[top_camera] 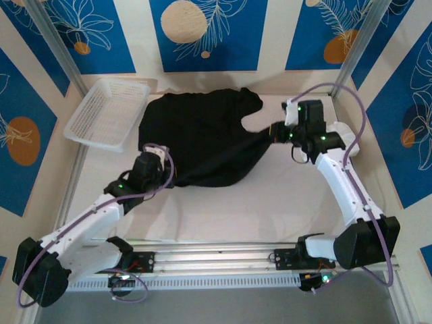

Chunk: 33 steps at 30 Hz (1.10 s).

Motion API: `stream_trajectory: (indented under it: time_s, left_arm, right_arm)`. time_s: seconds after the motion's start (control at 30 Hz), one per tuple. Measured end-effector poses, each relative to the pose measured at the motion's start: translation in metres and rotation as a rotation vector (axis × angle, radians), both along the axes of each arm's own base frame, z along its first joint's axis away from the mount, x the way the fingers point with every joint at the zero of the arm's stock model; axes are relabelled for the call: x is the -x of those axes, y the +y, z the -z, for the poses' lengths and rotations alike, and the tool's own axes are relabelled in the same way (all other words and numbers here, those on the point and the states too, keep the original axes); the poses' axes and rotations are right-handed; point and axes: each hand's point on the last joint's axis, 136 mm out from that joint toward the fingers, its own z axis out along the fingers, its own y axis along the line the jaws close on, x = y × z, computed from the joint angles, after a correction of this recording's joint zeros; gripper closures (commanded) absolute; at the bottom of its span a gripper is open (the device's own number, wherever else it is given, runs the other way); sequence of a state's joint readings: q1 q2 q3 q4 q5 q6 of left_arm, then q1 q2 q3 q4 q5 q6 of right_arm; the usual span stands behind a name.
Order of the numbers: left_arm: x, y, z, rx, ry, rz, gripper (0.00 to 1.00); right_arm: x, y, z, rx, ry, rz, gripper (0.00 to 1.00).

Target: Fold the inside-out t-shirt

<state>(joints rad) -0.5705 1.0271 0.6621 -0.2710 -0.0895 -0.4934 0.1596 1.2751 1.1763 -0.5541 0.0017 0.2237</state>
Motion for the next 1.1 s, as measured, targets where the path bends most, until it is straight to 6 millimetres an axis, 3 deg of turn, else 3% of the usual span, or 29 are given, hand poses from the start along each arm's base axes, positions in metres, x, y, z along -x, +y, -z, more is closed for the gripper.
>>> stream_trajectory:
  time_s: [0.1,0.27,0.37,0.47,0.6,0.73,0.87,1.1]
  left_arm:
    - [-0.005,-0.003,0.025,-0.025,0.064,-0.015,0.90]
    - [-0.009,-0.004,0.063,-0.119,0.148,-0.022,0.50]
    - [-0.014,-0.002,0.057,-0.158,0.130,-0.029,0.33]
    - [-0.026,-0.012,0.032,-0.162,0.052,-0.012,0.21]
    - [-0.029,-0.042,0.005,-0.152,-0.041,0.099,0.13]
    - [-0.026,-0.101,-0.009,-0.162,-0.108,0.297,0.11]
    - [-0.033,-0.145,0.006,-0.202,-0.101,0.447,0.11]
    - [-0.046,-0.170,0.041,-0.274,-0.059,0.558,0.12]
  right_arm:
    - [0.006,0.001,0.024,-0.006,0.071,-0.001,1.00]
    - [0.001,0.009,0.032,-0.023,0.087,-0.021,1.00]
    - [0.001,0.014,0.036,-0.029,0.097,-0.035,1.00]
    - [0.001,0.016,0.037,-0.035,0.102,-0.044,1.00]
    - [0.003,0.019,0.036,-0.043,0.104,-0.057,1.00]
    - [0.004,0.021,0.036,-0.048,0.107,-0.063,1.00]
    - [0.004,0.021,0.033,-0.050,0.105,-0.064,1.00]
    - [0.013,0.019,0.016,-0.059,0.075,-0.066,1.00]
